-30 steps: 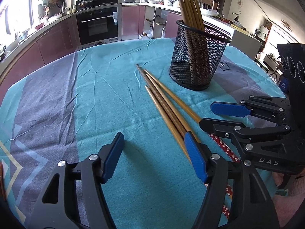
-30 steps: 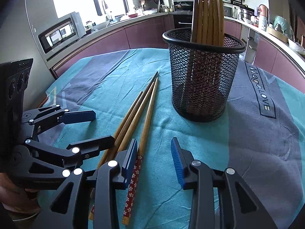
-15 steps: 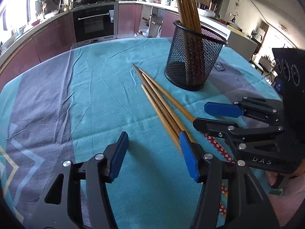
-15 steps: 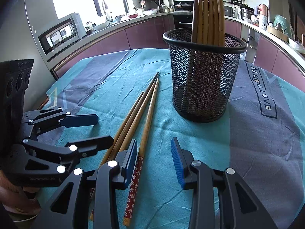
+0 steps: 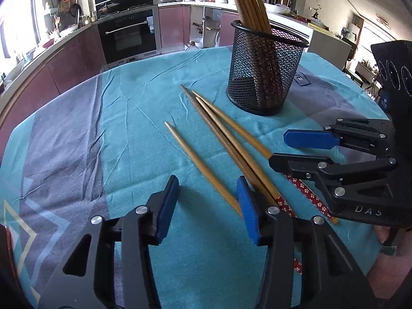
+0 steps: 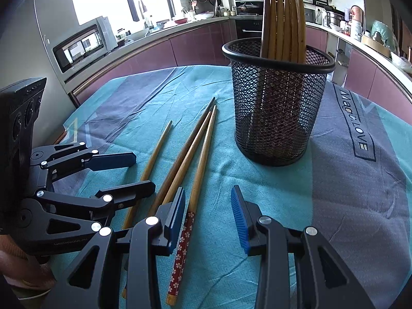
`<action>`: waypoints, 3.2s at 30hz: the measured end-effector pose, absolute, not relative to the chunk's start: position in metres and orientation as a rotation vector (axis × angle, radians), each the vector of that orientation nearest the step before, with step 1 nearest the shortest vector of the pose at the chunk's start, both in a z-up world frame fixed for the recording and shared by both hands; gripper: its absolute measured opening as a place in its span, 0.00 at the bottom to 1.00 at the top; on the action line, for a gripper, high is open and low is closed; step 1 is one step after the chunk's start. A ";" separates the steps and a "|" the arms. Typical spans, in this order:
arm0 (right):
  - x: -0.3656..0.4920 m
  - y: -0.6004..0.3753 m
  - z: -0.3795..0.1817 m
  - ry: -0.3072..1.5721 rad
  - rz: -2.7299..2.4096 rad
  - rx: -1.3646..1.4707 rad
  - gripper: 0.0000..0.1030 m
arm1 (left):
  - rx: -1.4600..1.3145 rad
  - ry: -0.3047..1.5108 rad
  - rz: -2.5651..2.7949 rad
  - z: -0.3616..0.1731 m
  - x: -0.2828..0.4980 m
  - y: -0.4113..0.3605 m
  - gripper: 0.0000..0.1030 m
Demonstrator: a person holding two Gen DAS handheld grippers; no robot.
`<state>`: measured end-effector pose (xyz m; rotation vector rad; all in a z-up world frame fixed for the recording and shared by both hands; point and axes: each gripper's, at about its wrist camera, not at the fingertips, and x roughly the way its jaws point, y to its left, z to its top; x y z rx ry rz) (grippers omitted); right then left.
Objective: Organize utensils
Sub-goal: 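Move both open tools over the loose chopsticks on the cloth, then close both tools on a chopstick with a red patterned end, then raise the chopstick upright and insert it into the mesh cup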
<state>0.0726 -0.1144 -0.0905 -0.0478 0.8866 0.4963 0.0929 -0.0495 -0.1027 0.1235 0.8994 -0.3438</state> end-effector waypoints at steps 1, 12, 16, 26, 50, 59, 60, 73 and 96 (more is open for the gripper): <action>0.073 -0.114 -0.091 0.886 0.497 -0.049 0.34 | 0.120 0.899 -0.341 -0.103 0.093 -0.050 0.44; 0.078 -0.108 -0.091 0.882 0.498 -0.072 0.31 | 0.099 0.897 -0.331 -0.102 0.104 -0.041 0.24; 0.081 -0.102 -0.091 0.884 0.503 -0.087 0.23 | 0.082 0.899 -0.331 -0.101 0.110 -0.039 0.21; 0.088 -0.103 -0.093 0.899 0.505 -0.062 0.10 | 0.060 0.903 -0.352 -0.101 0.115 -0.041 0.10; 0.118 -0.095 -0.093 0.899 0.488 -0.041 0.05 | 0.027 0.914 -0.330 -0.101 0.128 -0.044 0.09; 0.106 -0.107 -0.084 0.870 0.499 -0.003 0.05 | -0.002 0.899 -0.325 -0.097 0.120 -0.039 0.07; 0.104 -0.108 -0.083 0.867 0.509 0.004 0.05 | -0.003 0.895 -0.326 -0.095 0.119 -0.039 0.07; 0.078 -0.116 -0.065 0.803 0.553 0.029 0.05 | -0.042 0.844 -0.350 -0.074 0.106 -0.032 0.07; 0.057 -0.144 -0.025 0.656 0.554 0.095 0.05 | -0.130 0.720 -0.446 -0.014 0.078 -0.017 0.07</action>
